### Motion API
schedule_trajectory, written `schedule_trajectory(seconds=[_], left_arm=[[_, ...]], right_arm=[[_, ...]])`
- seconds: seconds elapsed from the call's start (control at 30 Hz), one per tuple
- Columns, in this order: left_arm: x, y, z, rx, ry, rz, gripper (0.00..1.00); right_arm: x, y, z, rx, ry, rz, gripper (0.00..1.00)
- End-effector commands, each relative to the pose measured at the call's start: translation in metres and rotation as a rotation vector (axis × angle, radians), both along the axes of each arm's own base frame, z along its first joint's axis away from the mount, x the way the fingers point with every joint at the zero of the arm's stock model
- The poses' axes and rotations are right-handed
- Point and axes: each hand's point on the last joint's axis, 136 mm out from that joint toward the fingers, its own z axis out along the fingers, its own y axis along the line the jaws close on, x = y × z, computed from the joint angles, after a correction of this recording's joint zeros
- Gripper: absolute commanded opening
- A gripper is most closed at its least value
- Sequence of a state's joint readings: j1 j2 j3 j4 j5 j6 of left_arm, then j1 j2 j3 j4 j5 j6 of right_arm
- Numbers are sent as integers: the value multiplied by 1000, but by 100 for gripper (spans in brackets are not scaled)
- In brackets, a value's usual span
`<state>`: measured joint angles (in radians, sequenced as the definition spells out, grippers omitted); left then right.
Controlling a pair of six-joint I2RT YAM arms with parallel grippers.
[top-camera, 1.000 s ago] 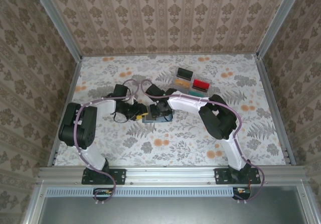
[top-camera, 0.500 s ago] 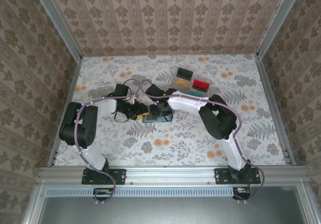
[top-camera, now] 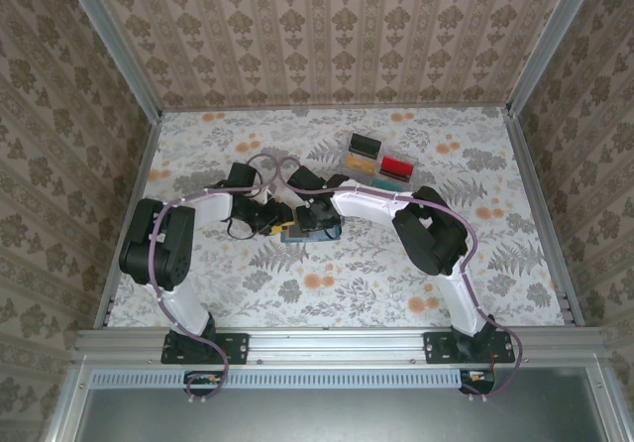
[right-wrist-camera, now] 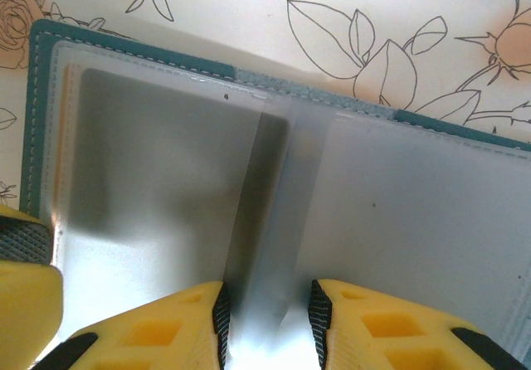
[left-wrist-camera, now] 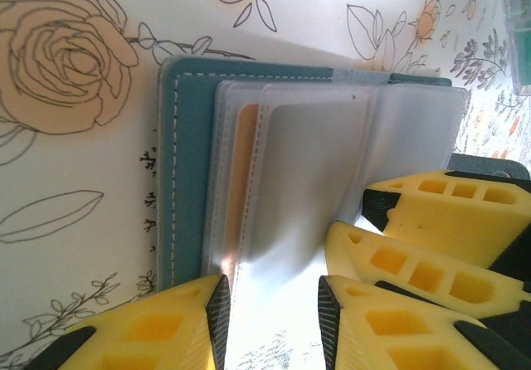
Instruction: Take the credit cards out of the card holder
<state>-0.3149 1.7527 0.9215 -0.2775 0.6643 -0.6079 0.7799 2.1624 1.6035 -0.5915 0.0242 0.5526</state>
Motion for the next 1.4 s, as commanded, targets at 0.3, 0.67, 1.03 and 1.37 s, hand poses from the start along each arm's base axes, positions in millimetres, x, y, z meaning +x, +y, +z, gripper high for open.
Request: schedule_trajectory(seconds=[0.3,0.67,1.03,1.37], left_arm=[[-3,-10,-6,-21,18,-48,37],[-2,-16,3,-70,0,-63,33],[0,-5,3,8,-18,-35,33],[-1,8,3,87,-30,-26,33]], right_arm=[[-28,-32,-56,-150,129,-3,36],[-27,-29,-55,-125,131,-3,35],[-29,-36,-61,-149,141,-16,33],[-27,-40,-64,-172,133,-26,31]])
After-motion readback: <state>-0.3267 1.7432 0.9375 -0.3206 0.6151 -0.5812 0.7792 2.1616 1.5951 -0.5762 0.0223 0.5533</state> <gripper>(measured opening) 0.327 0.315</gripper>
